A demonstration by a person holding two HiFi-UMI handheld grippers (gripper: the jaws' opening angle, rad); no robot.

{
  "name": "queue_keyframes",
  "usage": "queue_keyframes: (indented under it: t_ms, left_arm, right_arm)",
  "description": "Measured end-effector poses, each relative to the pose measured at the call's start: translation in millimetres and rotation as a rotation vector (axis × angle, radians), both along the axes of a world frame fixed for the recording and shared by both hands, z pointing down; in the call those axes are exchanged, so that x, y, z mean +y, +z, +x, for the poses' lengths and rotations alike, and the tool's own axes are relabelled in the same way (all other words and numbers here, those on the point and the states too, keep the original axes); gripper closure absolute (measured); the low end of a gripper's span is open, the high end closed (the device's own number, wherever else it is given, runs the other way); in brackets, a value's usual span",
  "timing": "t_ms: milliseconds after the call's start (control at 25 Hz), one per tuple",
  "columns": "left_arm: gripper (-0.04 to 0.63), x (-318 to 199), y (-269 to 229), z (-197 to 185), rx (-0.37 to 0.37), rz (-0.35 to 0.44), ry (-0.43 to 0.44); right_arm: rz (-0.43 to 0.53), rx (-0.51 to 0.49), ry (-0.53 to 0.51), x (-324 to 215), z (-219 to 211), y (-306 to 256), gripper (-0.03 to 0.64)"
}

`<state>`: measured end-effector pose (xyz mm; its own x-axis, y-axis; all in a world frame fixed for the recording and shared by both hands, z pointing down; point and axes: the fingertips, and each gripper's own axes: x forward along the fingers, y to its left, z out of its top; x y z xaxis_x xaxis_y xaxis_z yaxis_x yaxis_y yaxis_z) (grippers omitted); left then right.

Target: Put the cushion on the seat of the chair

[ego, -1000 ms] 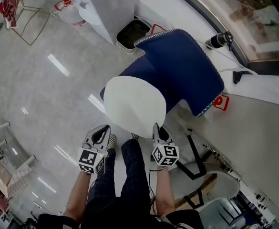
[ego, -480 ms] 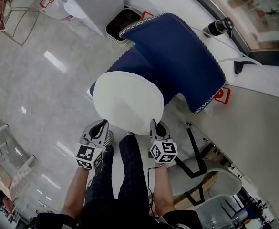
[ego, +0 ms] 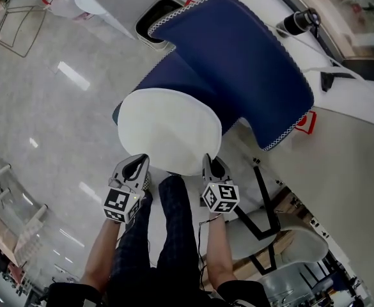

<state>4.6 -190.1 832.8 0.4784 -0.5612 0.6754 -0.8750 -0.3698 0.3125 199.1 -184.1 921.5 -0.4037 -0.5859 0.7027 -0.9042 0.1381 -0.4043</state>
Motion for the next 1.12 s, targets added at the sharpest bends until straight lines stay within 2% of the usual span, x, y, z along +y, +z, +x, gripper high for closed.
queue_keyframes:
  t_ms: [600,1120]
  left_arm:
    - [0.569,2.8,48.8,15.7,0.013,-0.018,-0.003]
    - [0.569,5.2,64.5,21.8,0.018,-0.019,0.004]
  right_arm:
    - [-0.036,0.007,-0.007,2.8,13.7,65.1,0.558]
    - [-0.055,0.003,0.020,3.9,21.3,95.5,0.545]
